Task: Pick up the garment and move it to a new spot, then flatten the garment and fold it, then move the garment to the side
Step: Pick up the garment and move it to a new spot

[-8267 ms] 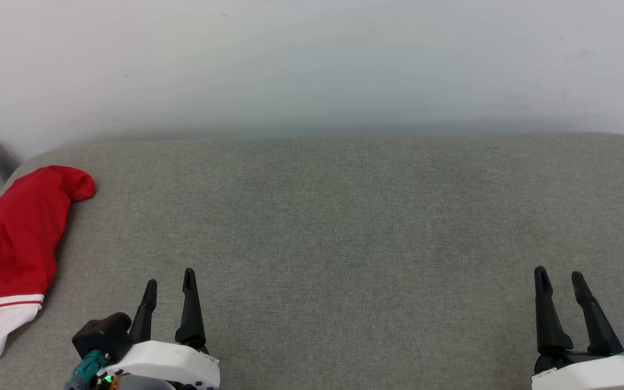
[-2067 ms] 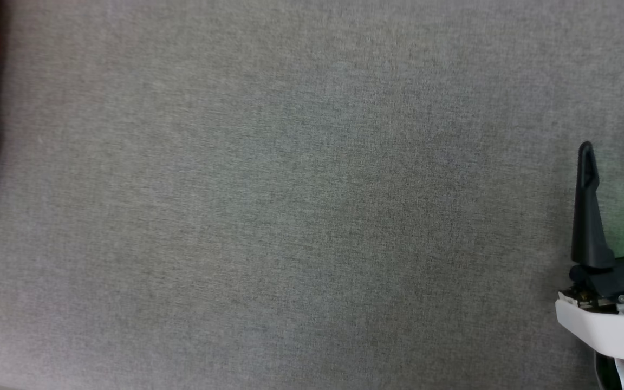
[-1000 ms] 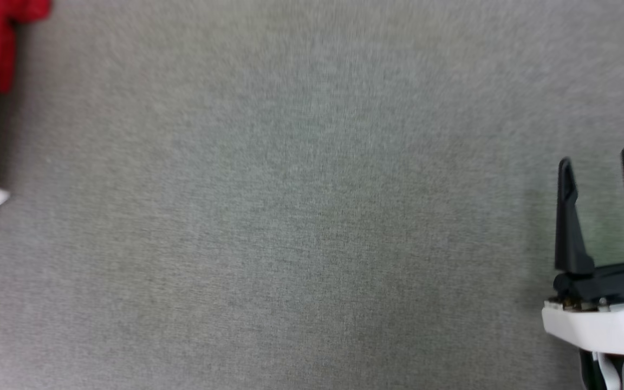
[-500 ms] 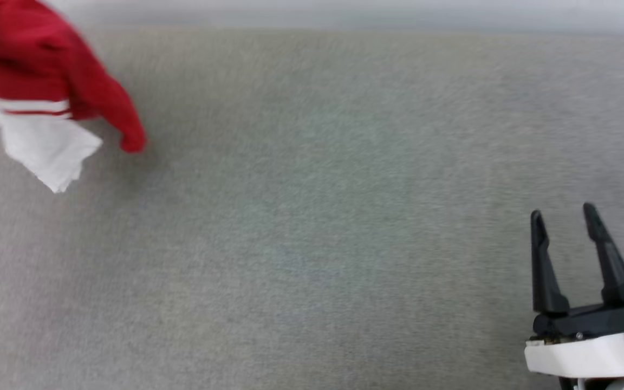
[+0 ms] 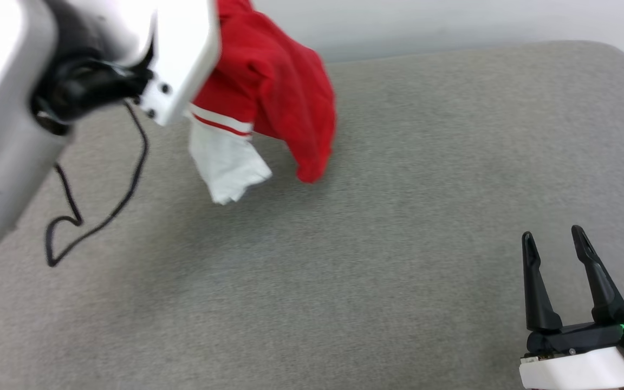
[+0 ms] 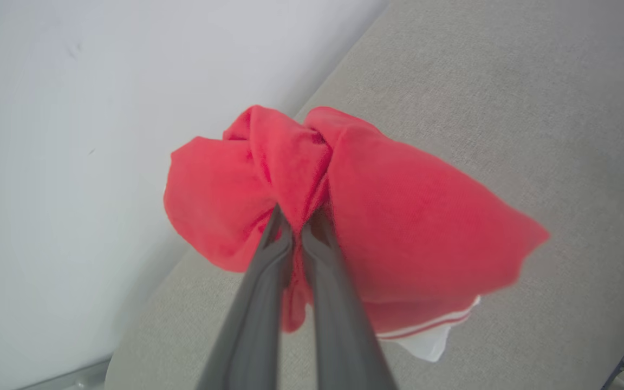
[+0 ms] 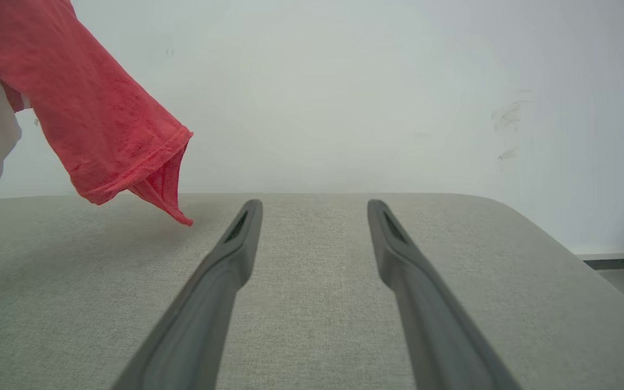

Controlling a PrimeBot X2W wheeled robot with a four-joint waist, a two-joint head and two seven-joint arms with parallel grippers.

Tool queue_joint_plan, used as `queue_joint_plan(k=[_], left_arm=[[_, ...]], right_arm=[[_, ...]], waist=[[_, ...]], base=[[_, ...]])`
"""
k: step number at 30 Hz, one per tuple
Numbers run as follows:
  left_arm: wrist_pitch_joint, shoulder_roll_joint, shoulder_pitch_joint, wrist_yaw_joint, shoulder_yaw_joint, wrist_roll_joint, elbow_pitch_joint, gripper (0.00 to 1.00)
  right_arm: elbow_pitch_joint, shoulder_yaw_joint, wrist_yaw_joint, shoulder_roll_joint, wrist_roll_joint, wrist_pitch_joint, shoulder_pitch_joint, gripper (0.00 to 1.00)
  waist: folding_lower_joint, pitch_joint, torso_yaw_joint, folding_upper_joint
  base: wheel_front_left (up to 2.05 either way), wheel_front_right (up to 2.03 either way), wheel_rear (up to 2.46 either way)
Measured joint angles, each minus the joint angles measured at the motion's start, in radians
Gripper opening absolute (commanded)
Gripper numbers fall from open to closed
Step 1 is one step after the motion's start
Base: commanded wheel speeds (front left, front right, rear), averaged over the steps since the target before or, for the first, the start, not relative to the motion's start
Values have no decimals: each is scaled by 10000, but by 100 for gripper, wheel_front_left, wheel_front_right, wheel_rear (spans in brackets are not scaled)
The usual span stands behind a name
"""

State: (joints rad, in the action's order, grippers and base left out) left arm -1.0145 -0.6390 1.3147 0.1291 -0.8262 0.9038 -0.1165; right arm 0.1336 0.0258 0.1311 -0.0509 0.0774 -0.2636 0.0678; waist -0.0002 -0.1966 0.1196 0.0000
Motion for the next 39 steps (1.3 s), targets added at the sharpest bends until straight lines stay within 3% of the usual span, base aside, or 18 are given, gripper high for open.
queue_joint_plan(k=[8, 17, 28, 29, 30, 34, 39], left_arm=[[581, 1135, -178, 0, -1737, 431, -140, 0], [1381, 1519, -1086, 0, -3998, 779, -997, 0], [1881, 1728, -2015, 0, -4489, 481, -1264, 0], [2098, 1737, -2036, 0, -4512, 357, -1252, 22], [2297, 1743, -2038, 0, -4539, 192, -1221, 100], [3561, 1774, -1857, 0, -4567, -407, -901, 100], [6347, 1806, -1418, 0, -4263, -917, -1011, 100]], right_arm=[[15, -84, 0, -2, 35, 2, -111, 100], [69, -268, 0, 0, 84, 2, -620, 100], [17, -268, 0, 0, 73, 0, -886, 100], [0, -288, 0, 0, 35, 2, -885, 100], [-23, -295, 0, 0, 12, 2, -882, 100], [-94, -267, 0, 2, -82, 2, -800, 100], [-146, -132, 0, 0, -176, 2, -510, 100]], waist=[[1, -402, 745, 0], [1, -1431, 1138, 0], [2, -2033, 1199, 0], [2, -1998, 1176, 0], [3, -1946, 1151, 0], [2, -1619, 1029, 0], [2, -1074, 750, 0]], base=[[0, 0, 0], [0, 0, 0], [0, 0, 0], [0, 0, 0], [0, 0, 0], [0, 0, 0], [0, 0, 0]])
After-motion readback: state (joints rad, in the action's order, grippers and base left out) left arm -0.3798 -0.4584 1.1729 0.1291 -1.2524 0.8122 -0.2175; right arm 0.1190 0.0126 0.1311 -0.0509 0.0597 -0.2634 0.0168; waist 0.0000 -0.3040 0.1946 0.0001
